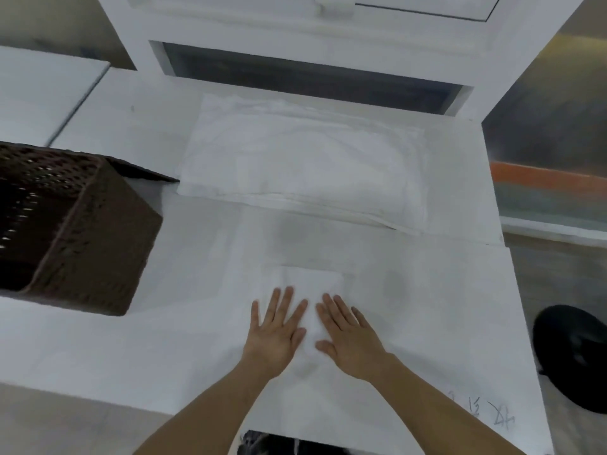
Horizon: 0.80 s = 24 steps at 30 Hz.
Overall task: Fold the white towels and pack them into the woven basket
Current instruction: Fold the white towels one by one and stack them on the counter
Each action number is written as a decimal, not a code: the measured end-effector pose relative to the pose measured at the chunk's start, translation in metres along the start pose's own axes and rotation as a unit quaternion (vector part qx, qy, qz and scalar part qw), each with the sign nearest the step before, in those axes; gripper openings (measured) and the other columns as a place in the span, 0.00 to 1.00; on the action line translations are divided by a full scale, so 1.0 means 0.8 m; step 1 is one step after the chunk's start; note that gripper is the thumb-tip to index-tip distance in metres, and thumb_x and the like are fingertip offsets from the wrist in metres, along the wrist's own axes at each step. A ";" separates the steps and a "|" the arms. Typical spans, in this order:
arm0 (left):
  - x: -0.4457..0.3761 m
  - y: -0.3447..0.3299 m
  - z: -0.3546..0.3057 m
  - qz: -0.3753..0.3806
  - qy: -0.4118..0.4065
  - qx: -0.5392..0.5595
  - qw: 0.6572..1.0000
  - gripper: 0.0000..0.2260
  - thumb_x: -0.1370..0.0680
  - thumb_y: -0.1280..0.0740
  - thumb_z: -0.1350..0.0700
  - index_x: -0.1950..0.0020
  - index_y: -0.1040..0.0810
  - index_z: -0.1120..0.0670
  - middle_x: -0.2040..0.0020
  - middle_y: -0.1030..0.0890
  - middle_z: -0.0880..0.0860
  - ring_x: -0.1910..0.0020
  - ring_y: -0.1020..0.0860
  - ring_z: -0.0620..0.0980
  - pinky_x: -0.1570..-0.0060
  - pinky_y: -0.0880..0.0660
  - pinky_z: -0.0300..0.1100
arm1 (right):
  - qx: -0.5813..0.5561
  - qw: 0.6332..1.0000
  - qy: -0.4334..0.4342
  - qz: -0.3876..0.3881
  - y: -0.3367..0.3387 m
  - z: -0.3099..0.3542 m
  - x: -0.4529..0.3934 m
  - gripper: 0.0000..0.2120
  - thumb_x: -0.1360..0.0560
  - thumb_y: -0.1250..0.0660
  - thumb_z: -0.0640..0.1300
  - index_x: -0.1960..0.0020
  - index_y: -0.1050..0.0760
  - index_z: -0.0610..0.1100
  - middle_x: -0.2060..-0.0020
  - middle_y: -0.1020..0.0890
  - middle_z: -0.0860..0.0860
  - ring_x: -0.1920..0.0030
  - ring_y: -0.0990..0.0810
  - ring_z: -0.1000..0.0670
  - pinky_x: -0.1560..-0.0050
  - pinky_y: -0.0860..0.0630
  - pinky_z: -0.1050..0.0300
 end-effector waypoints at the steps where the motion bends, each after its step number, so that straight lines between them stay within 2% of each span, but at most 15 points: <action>1: 0.001 0.003 0.010 -0.002 0.005 -0.003 1.000 0.27 0.15 0.55 0.38 0.17 0.57 0.42 0.16 0.59 0.51 0.18 0.59 0.55 0.25 0.52 0.66 | 0.000 1.000 0.001 0.007 0.001 0.008 -0.008 0.37 0.17 0.58 0.68 0.18 0.69 0.51 0.20 0.69 0.52 0.19 0.68 0.48 0.19 0.59 0.45; 3: -0.003 0.009 0.034 -0.003 0.008 -0.015 1.000 0.27 0.15 0.54 0.39 0.17 0.53 0.43 0.16 0.55 0.52 0.18 0.55 0.56 0.24 0.50 0.65 | 0.005 1.000 -0.002 0.014 0.006 0.024 -0.029 0.37 0.18 0.62 0.70 0.19 0.69 0.52 0.20 0.70 0.53 0.20 0.69 0.48 0.19 0.59 0.44; 5: -0.008 0.020 0.060 0.001 0.011 -0.026 1.000 0.26 0.15 0.53 0.40 0.17 0.51 0.43 0.16 0.53 0.53 0.18 0.53 0.56 0.23 0.51 0.63 | 0.003 1.000 -0.002 0.002 0.015 0.042 -0.052 0.37 0.19 0.65 0.70 0.17 0.65 0.51 0.19 0.67 0.52 0.19 0.66 0.47 0.19 0.56 0.43; 10: 0.005 0.045 0.137 0.015 0.061 -0.017 0.998 0.27 0.16 0.52 0.43 0.18 0.41 0.51 0.17 0.46 0.55 0.18 0.47 0.55 0.24 0.51 0.58 | 0.001 1.000 -0.009 0.007 0.044 0.096 -0.125 0.37 0.18 0.59 0.68 0.18 0.67 0.52 0.20 0.70 0.54 0.20 0.69 0.49 0.19 0.60 0.43; 16: 0.015 0.063 0.236 -0.021 0.099 -0.010 0.995 0.27 0.19 0.49 0.50 0.20 0.36 0.55 0.20 0.38 0.58 0.20 0.40 0.57 0.23 0.43 0.56 | -0.013 1.000 -0.002 0.027 0.086 0.163 -0.241 0.36 0.18 0.58 0.68 0.18 0.68 0.53 0.21 0.72 0.55 0.20 0.69 0.51 0.19 0.59 0.41; 18: 0.012 0.072 0.264 -0.022 0.112 -0.006 0.993 0.28 0.20 0.47 0.54 0.18 0.41 0.55 0.18 0.42 0.58 0.19 0.44 0.57 0.21 0.46 0.56 | -0.012 1.000 0.000 0.027 0.102 0.181 -0.274 0.37 0.18 0.58 0.68 0.18 0.67 0.53 0.20 0.70 0.54 0.19 0.68 0.51 0.19 0.58 0.41; 21: 0.002 0.082 0.296 -0.010 0.130 -0.006 0.991 0.33 0.19 0.43 0.57 0.17 0.56 0.53 0.17 0.57 0.56 0.18 0.59 0.55 0.20 0.60 0.53 | -0.005 1.000 -0.001 0.028 0.119 0.200 -0.311 0.37 0.18 0.57 0.68 0.17 0.66 0.53 0.19 0.69 0.54 0.19 0.66 0.50 0.19 0.57 0.40; 24: -0.012 0.093 0.314 0.027 0.150 -0.038 0.988 0.35 0.17 0.44 0.54 0.18 0.63 0.54 0.18 0.64 0.57 0.19 0.64 0.55 0.20 0.61 0.53 | -0.015 0.999 -0.002 0.032 0.129 0.215 -0.336 0.37 0.18 0.56 0.68 0.17 0.66 0.53 0.20 0.70 0.55 0.19 0.67 0.51 0.19 0.57 0.40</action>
Point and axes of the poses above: each hand's wrist, its own x-axis away from the middle knuckle, its own y-axis out of the back of the hand, z = x × y, the point moved 1 cm from there along -x, towards the middle knuckle
